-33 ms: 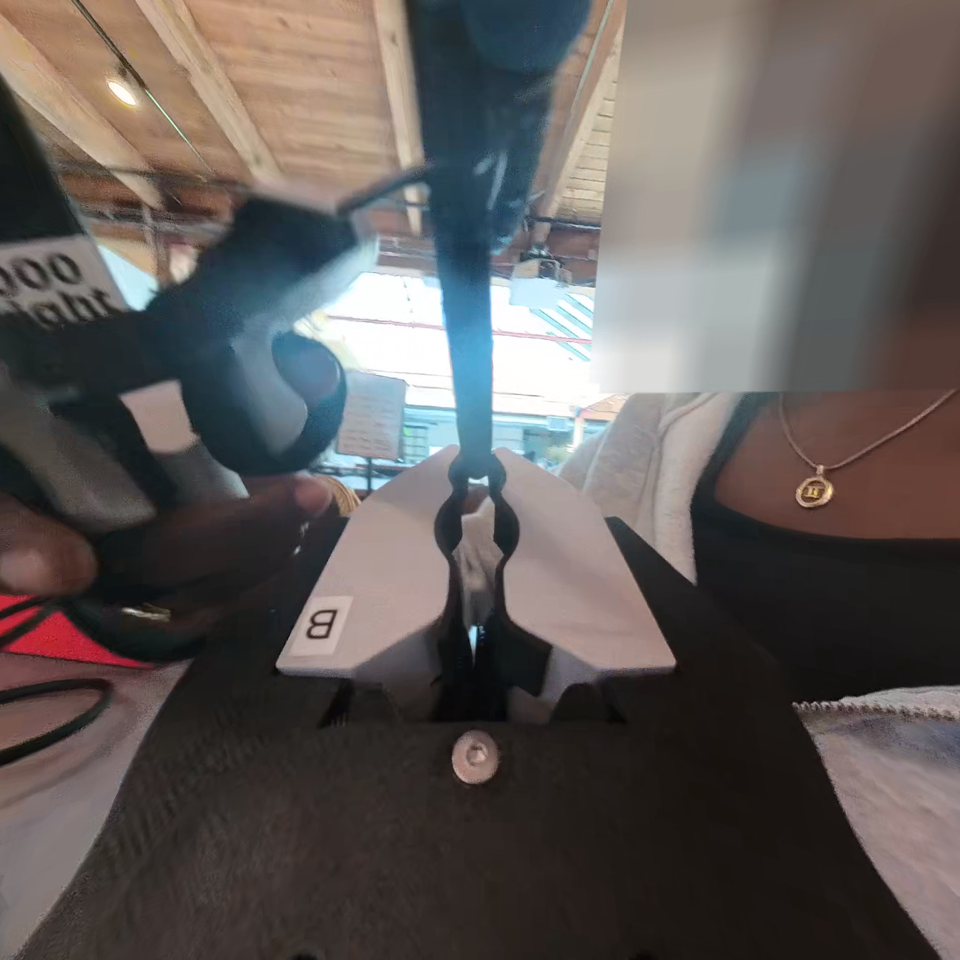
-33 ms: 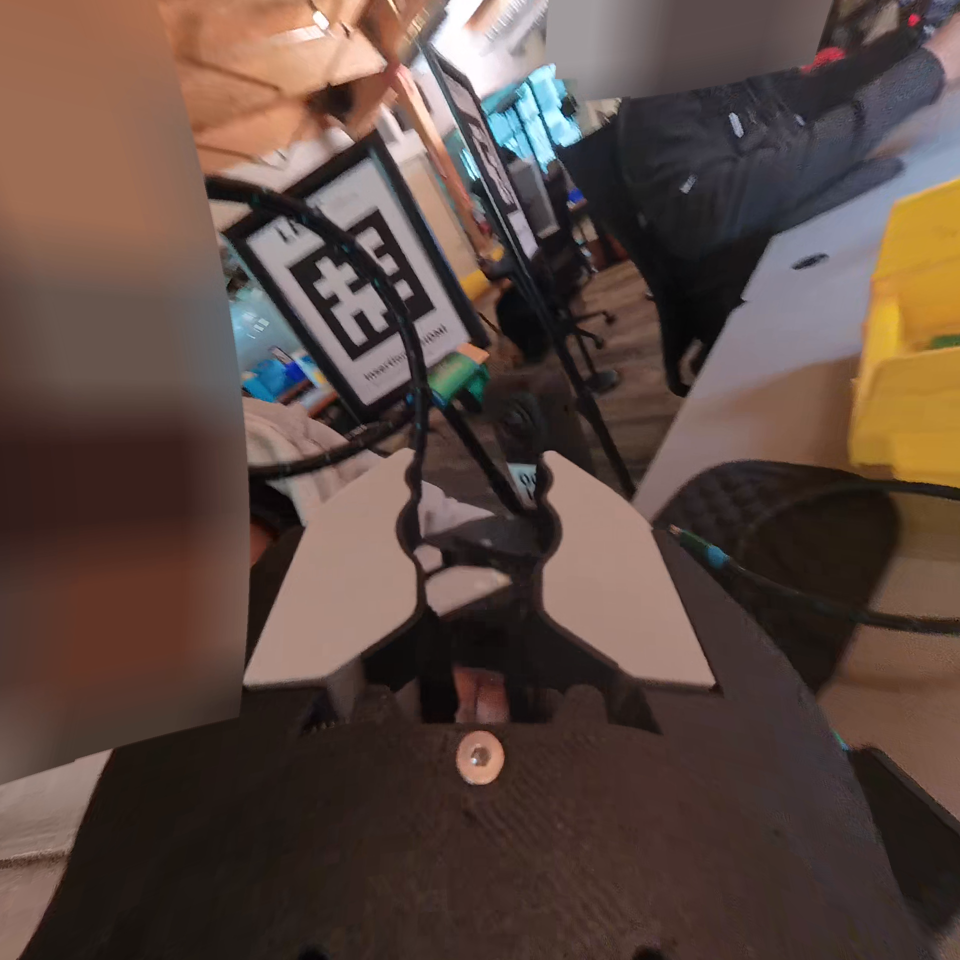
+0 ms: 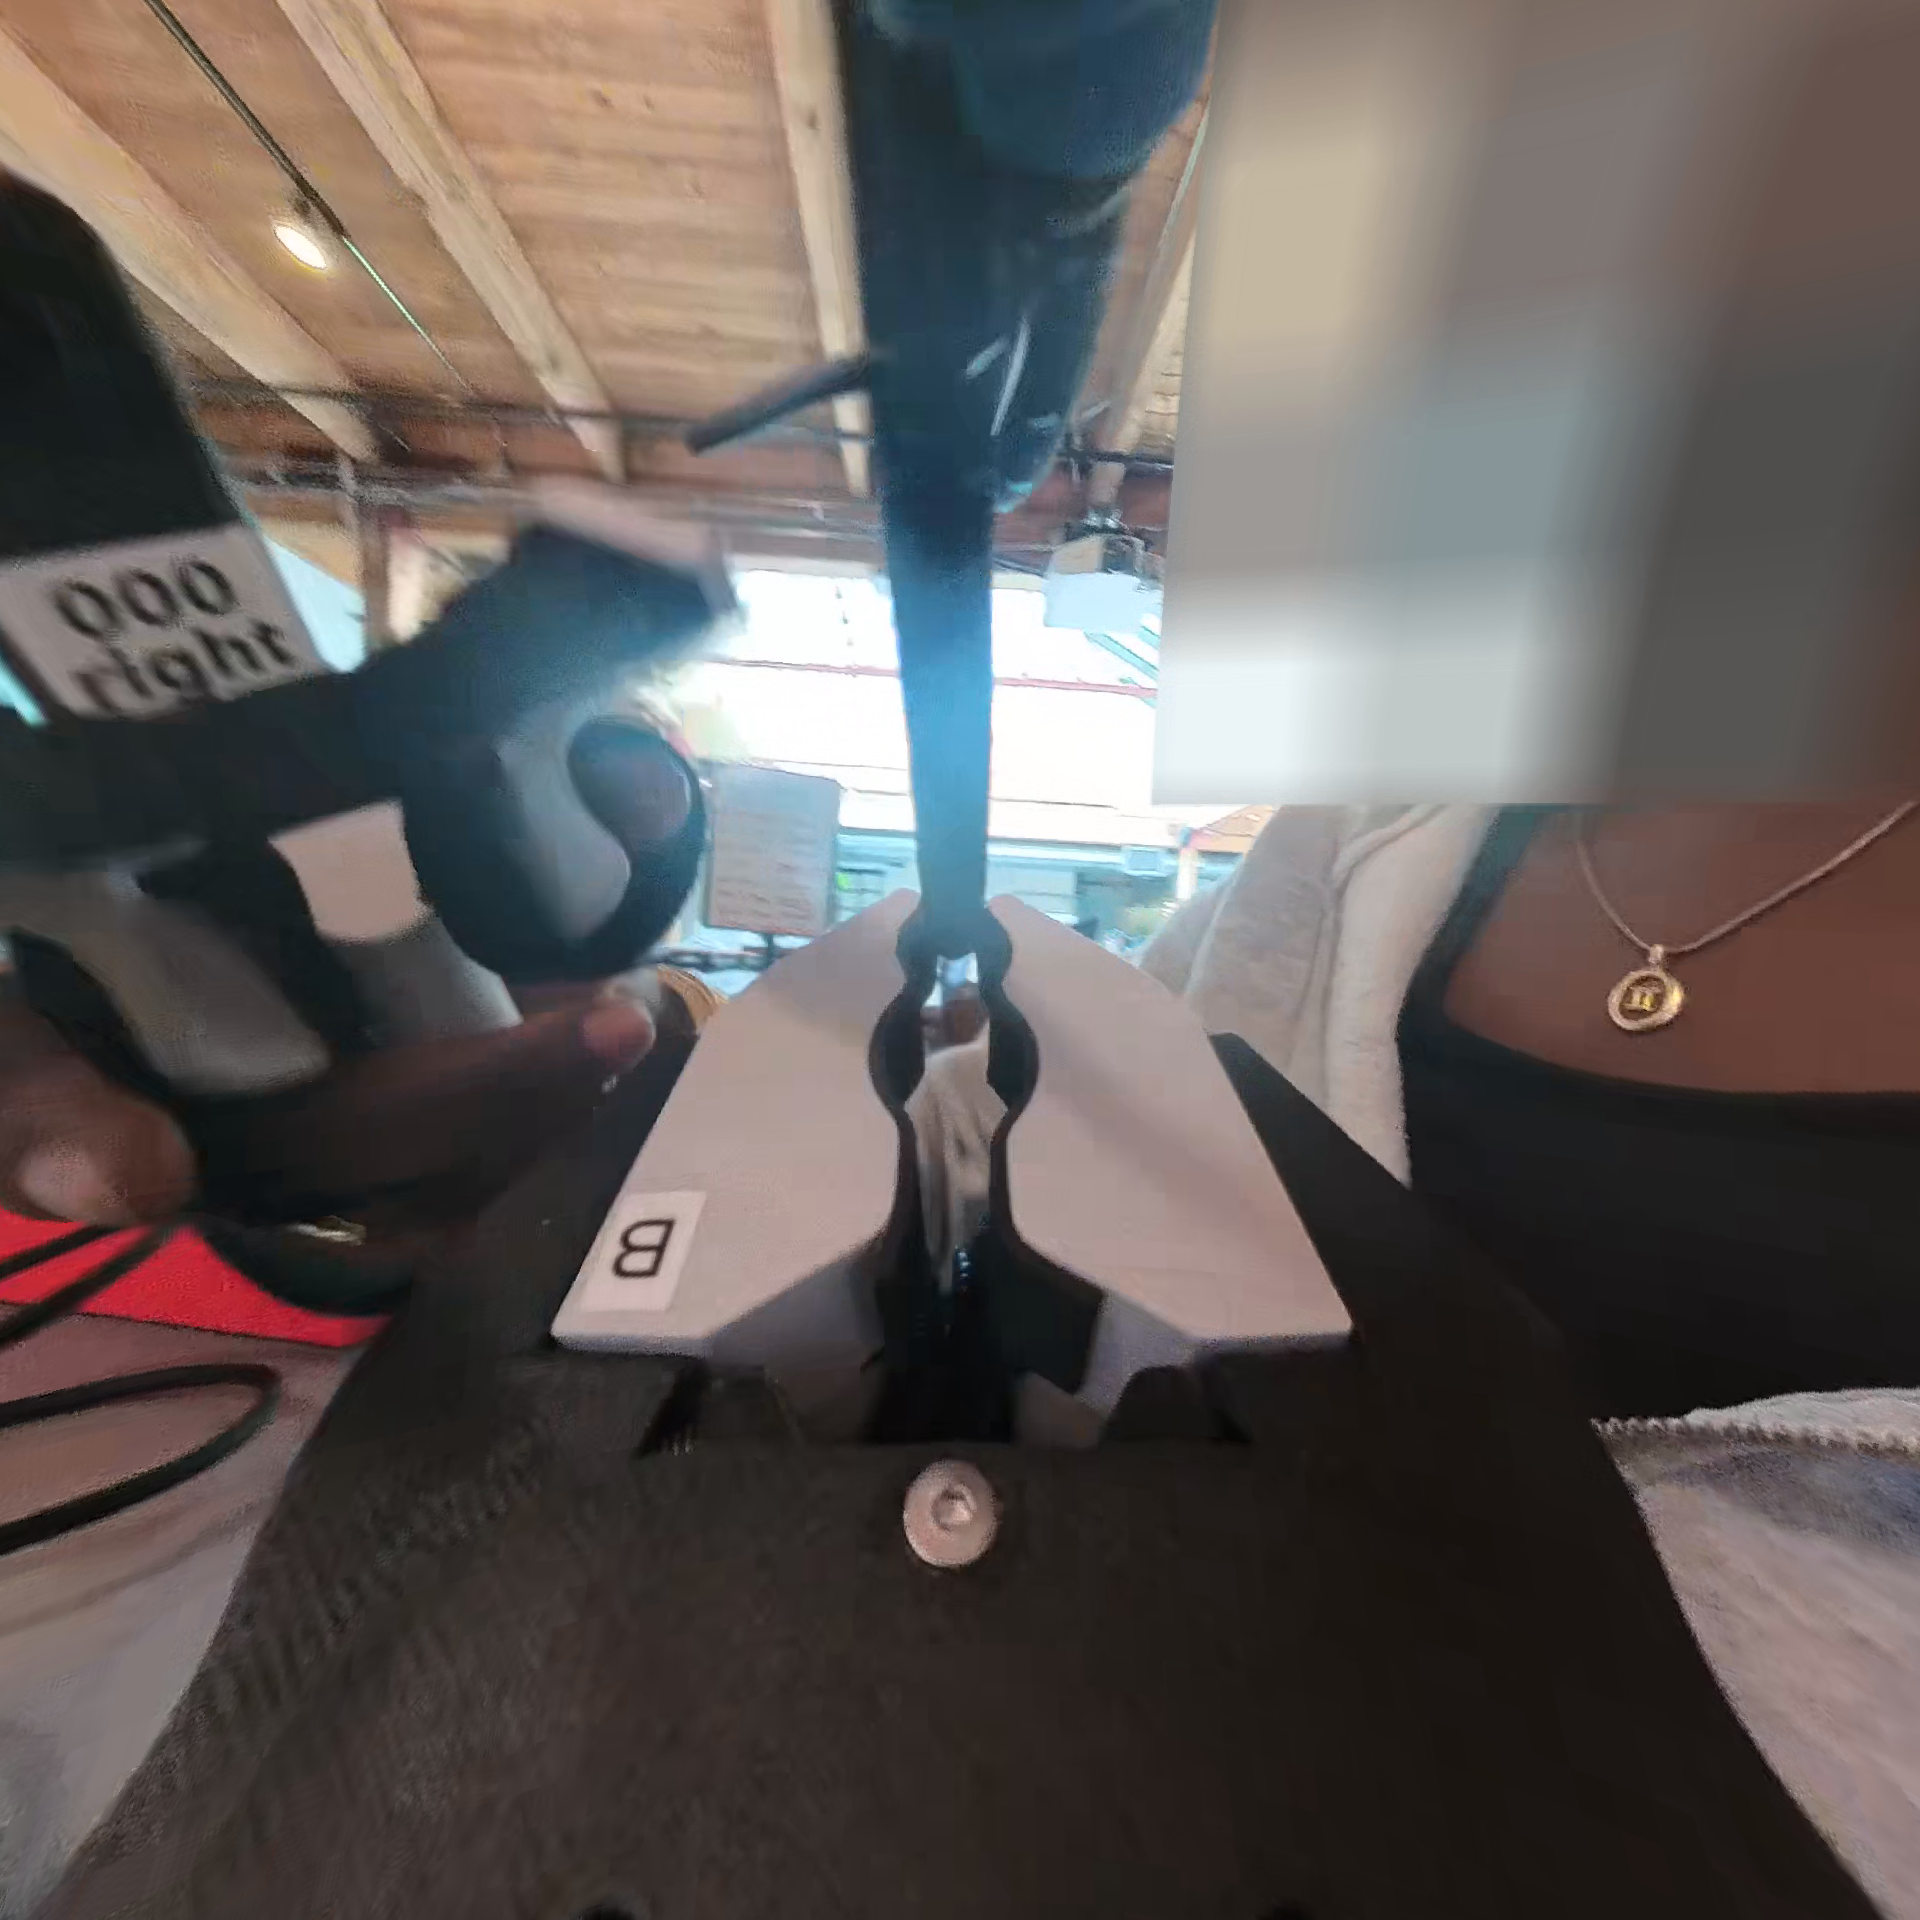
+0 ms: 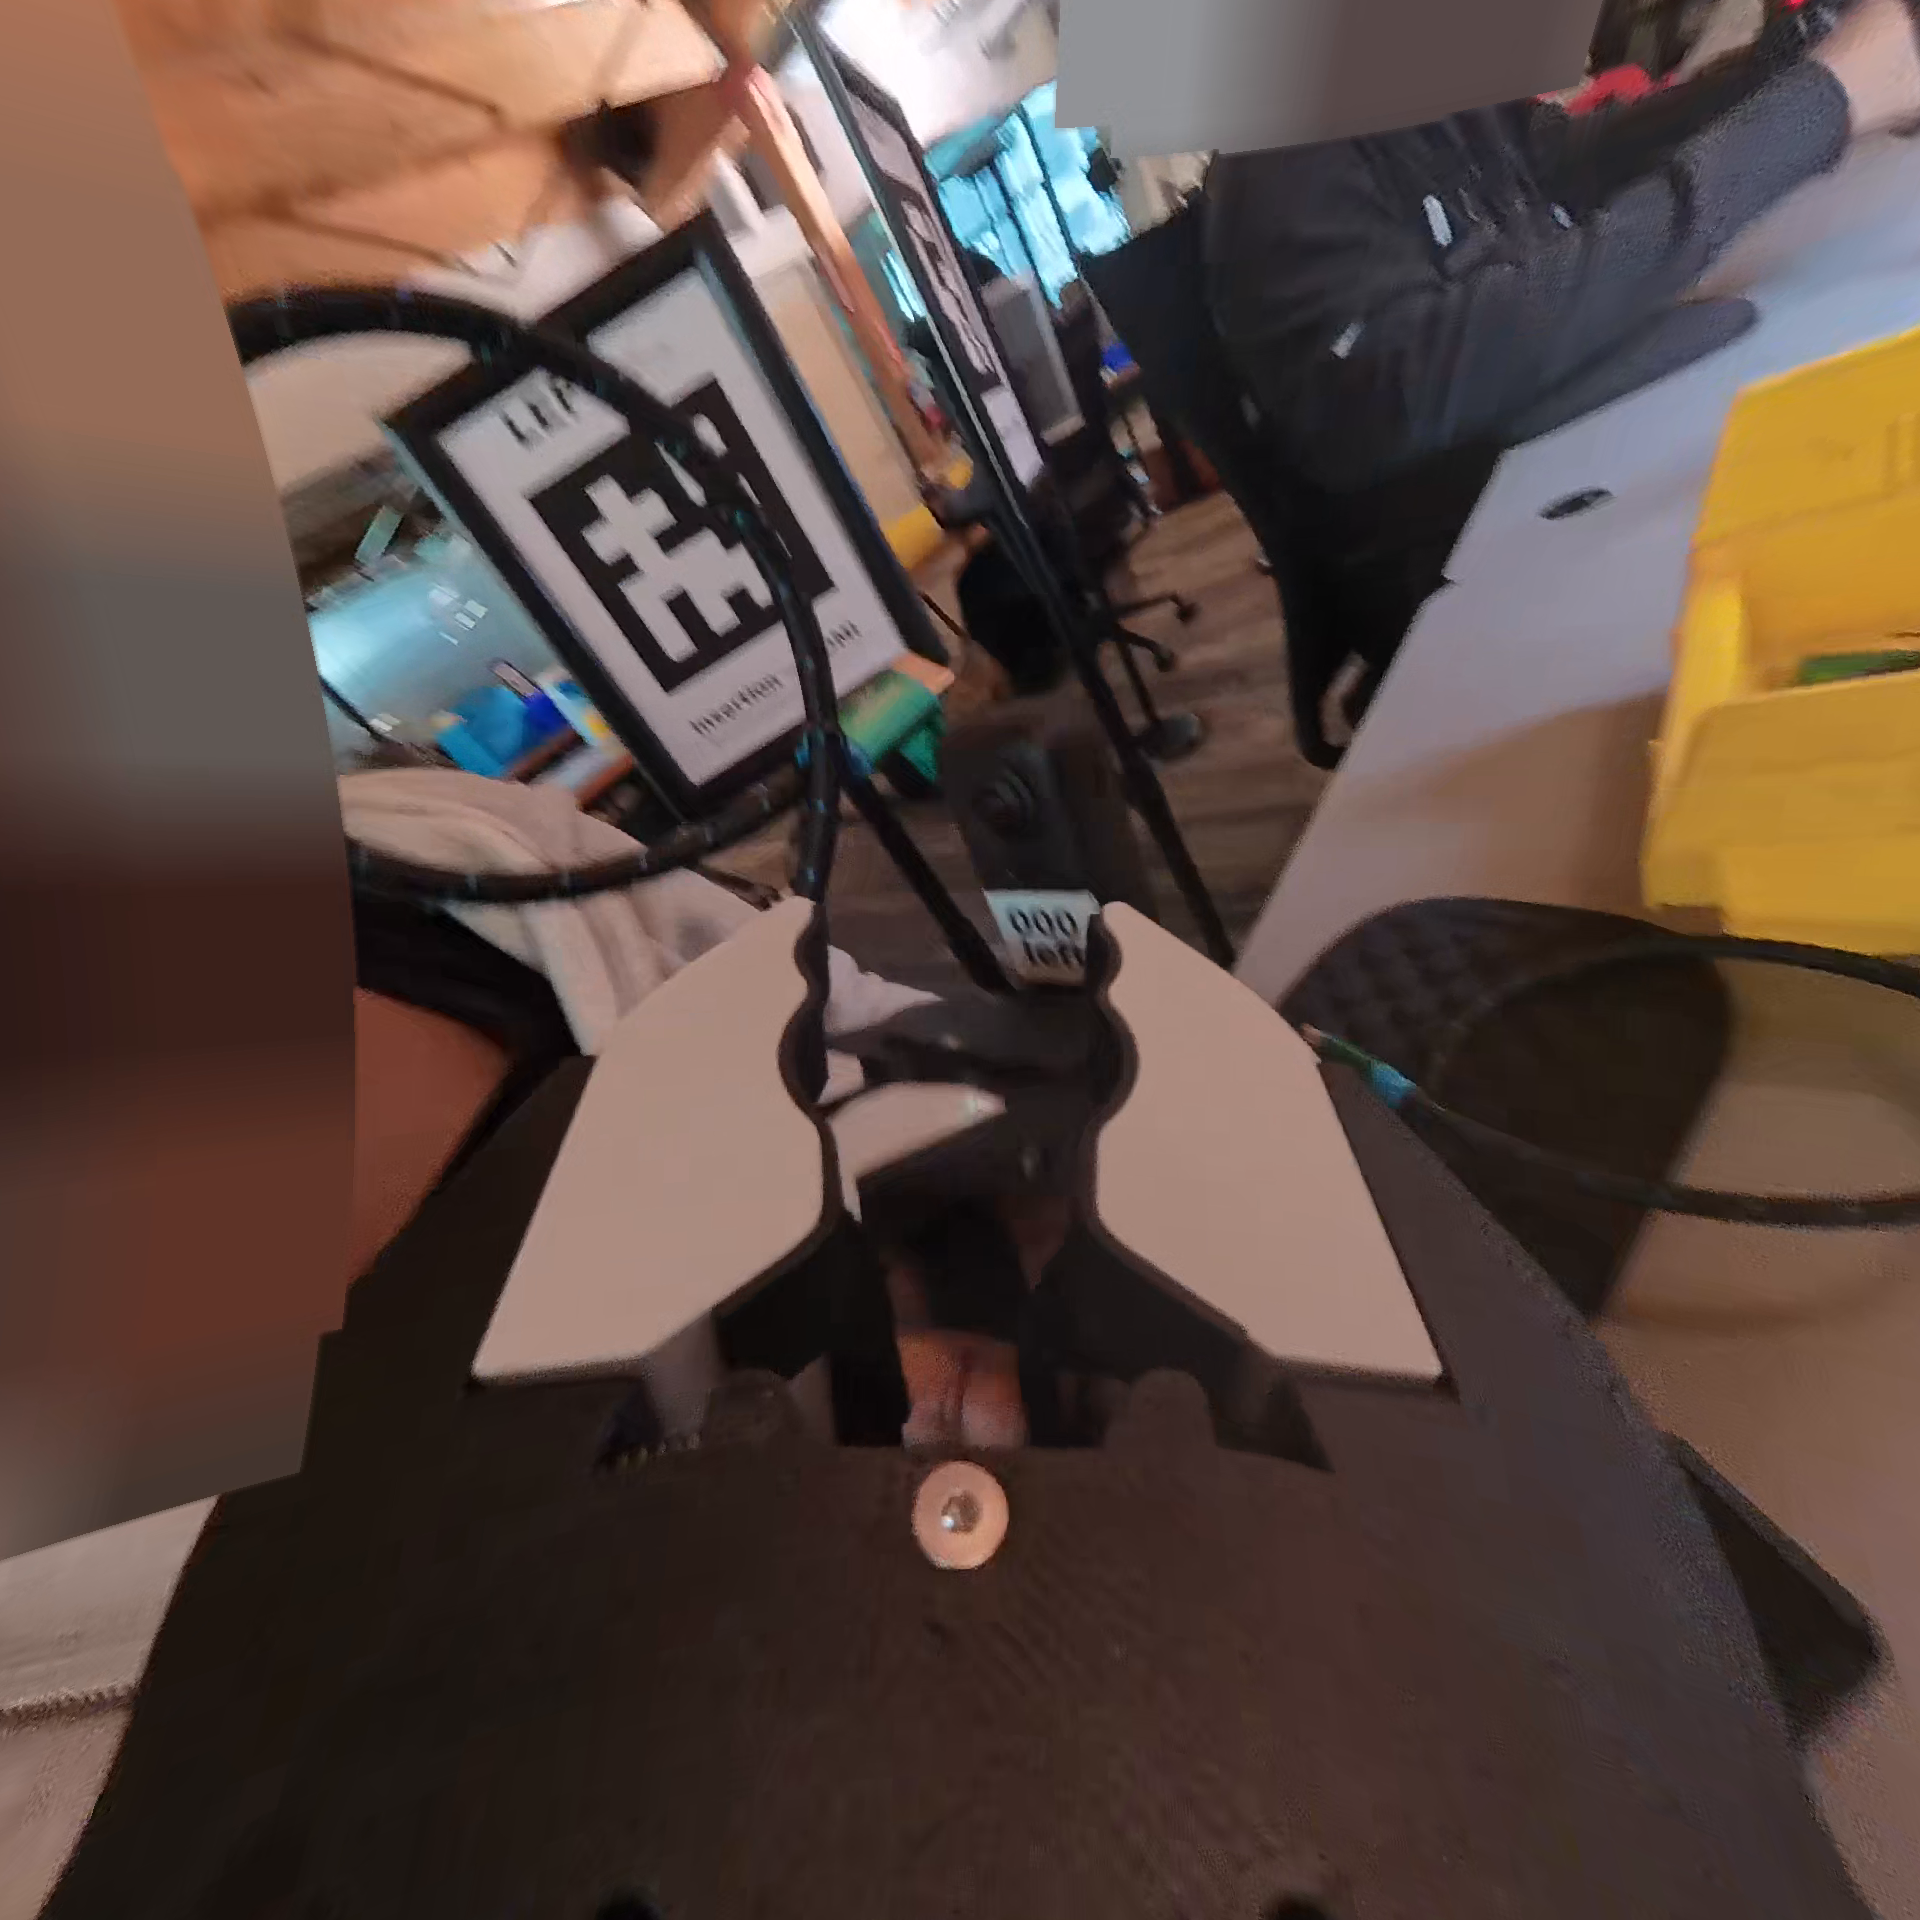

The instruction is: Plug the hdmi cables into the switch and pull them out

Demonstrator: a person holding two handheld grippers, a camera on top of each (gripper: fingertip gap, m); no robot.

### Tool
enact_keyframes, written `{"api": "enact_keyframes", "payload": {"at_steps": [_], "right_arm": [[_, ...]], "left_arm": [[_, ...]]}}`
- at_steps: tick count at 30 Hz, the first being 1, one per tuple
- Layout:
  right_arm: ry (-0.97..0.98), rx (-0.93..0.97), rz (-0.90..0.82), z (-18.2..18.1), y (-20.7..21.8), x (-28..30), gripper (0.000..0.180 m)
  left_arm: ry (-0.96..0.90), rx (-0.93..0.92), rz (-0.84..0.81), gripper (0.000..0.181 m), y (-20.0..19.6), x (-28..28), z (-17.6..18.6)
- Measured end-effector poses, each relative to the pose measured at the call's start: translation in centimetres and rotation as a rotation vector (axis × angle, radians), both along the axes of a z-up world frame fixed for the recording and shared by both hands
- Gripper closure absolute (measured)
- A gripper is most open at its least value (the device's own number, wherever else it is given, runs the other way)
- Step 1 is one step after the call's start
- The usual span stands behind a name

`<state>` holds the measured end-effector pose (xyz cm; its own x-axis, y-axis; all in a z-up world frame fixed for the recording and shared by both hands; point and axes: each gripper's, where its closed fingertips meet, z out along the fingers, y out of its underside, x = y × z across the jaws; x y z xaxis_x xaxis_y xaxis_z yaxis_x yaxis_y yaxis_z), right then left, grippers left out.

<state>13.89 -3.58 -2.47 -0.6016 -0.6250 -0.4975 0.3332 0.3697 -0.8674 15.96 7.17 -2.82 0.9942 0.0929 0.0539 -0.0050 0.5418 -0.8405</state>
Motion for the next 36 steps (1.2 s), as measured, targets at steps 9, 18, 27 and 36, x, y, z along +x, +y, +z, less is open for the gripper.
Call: {"api": "enact_keyframes", "payload": {"at_steps": [9, 18, 27, 36], "right_arm": [[0.57, -0.352, -0.135, 2.6, 3.5, -3.3, 0.136], [0.758, -0.461, -0.156, 3.5, 3.8, -0.2, 0.149], [0.783, -0.405, -0.181, 2.1, 2.5, -0.3, 0.159], [0.732, -0.372, -0.144, 1.6, 2.7, -0.4, 0.159]], "left_arm": [[-0.01, 0.102, 0.363, 0.175, -7.2, -1.7, 2.3], [0.023, 0.123, 0.464, 0.175, -9.1, -1.4, 3.1], [-0.004, 0.12, 0.47, 0.176, -9.1, -1.8, 2.8], [0.011, 0.047, 0.505, 0.164, -8.9, -1.9, 2.4]]}}
